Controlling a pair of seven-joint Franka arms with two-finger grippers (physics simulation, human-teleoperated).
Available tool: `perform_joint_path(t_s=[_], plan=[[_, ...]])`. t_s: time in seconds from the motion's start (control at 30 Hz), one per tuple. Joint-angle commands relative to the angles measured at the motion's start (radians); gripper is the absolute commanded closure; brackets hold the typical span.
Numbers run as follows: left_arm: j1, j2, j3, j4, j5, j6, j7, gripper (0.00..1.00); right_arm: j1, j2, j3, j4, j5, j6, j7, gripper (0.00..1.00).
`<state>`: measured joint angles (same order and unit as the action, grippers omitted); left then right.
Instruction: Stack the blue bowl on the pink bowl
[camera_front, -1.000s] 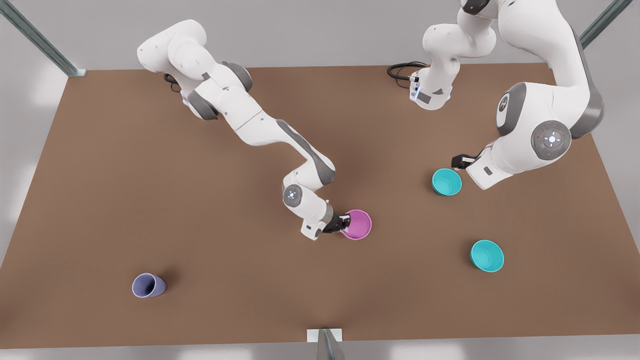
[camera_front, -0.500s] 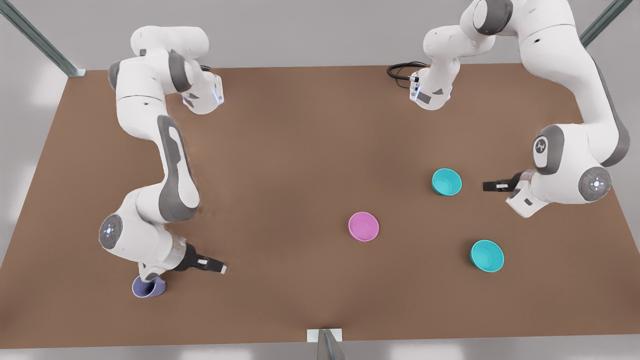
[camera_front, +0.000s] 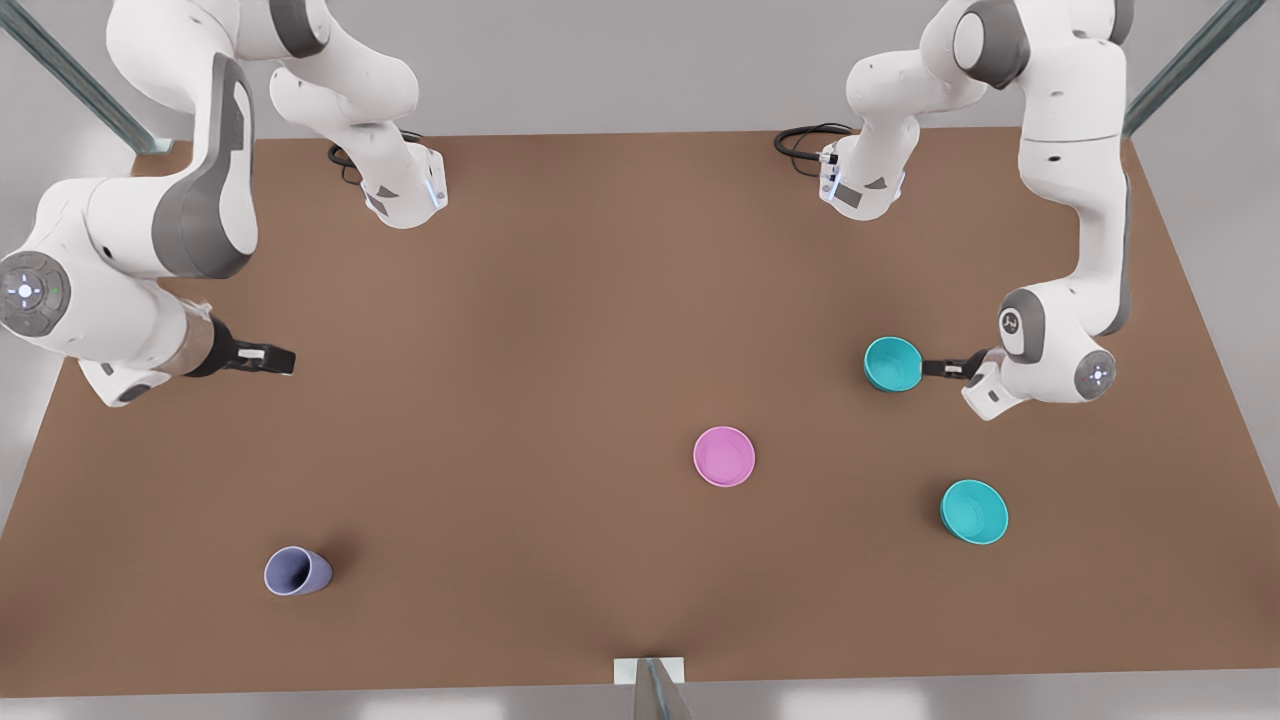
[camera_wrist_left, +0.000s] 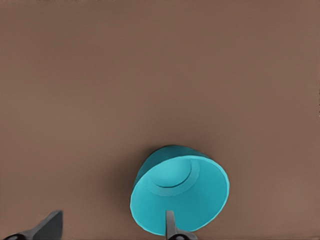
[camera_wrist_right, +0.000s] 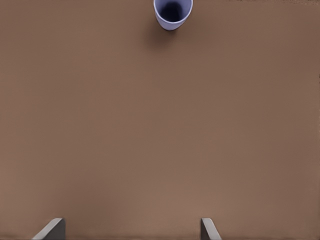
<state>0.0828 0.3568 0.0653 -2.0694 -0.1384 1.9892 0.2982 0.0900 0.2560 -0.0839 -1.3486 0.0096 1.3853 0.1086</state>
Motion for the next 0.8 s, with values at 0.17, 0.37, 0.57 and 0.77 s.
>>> perform_joint_path(t_s=[0.17, 0.37, 0.57, 0.77], plan=[[-0.034, 0.047, -0.002, -0.026, -0.006, 0.057, 0.280, 0.00, 0.060, -0.153, 0.004, -0.142, -0.045, 0.129, -0.165, 0.00], [-0.051, 0.067, -0.005, -0.025, -0.006, 0.057, 0.280, 0.36, 0.060, -0.290, 0.001, -0.351, -0.051, 0.282, -0.181, 0.00], [-0.051, 0.079, -0.007, -0.025, -0.010, 0.071, 0.282, 0.51, 0.060, -0.273, 0.003, -0.331, -0.053, 0.279, -0.181, 0.00], [-0.049, 0.076, -0.009, -0.015, -0.015, 0.071, 0.275, 0.79, 0.060, -0.273, 0.004, -0.328, -0.063, 0.265, -0.179, 0.00]])
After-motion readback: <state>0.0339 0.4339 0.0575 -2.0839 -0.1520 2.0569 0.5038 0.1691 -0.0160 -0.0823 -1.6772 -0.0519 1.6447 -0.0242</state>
